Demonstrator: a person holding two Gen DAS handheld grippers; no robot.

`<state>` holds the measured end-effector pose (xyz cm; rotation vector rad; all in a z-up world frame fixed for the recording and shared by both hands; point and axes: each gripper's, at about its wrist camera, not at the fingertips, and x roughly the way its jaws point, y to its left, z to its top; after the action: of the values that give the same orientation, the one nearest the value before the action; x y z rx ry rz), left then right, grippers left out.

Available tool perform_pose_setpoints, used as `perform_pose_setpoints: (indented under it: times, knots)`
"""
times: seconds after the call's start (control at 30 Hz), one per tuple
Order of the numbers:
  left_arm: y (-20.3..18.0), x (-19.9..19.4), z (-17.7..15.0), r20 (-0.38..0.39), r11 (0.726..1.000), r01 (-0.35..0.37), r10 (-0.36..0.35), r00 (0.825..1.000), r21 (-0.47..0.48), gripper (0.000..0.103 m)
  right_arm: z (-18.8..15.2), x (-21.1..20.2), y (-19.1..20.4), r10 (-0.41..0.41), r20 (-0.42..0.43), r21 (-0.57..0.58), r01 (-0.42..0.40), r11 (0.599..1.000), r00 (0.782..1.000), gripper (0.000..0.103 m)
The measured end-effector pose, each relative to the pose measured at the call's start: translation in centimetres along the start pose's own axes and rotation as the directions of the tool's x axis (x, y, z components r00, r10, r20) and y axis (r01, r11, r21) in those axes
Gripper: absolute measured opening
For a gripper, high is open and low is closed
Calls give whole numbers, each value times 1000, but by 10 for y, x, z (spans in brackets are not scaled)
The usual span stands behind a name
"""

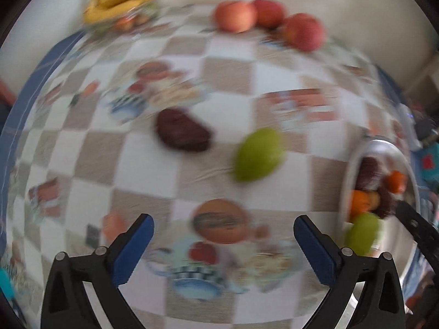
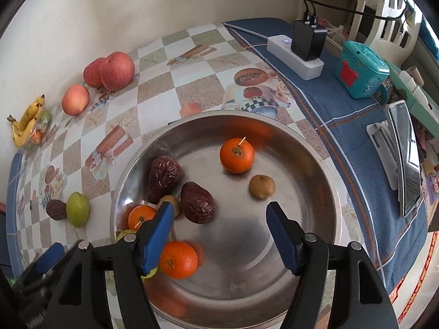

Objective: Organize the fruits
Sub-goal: 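Carry the date and kiwi over the steel bowl and open both tools, then grasp a dark date with the left tool while the right tool grasps a green jujube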

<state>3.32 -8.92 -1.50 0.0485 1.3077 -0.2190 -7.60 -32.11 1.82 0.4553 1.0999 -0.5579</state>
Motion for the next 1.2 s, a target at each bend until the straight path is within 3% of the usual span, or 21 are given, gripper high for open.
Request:
perform_pose_setpoints:
  times: [0.03,0.17,0.4,0.77,1.0,1.2]
  knots:
    - [8,2,1,-9,1000,-4,4,1000,-30,103,0,0,1,-4,4,-6,4,1000,1000,91]
    - [33,3,5,-4,993,-18,17,1000,-117,103,-3,3,10,-5,6,-45,5,999,1000,91]
    - [63,-4,15,39,984,-34,41,998,-173,103,-6,2,23,-4,35,-94,7,996,999,91]
    - [78,-34,42,205,988,-9,41,978,-153,103,-1,-6,54,100,69,-156,-88,984,993,92]
    - [81,-20,54,158,983,91,-66,985,-157,103,3,-19,94,190,116,-229,-160,960,975,92]
    - [88,5,61,90,959,157,-139,986,-238,101,4,1,134,293,20,-246,-280,928,956,92]
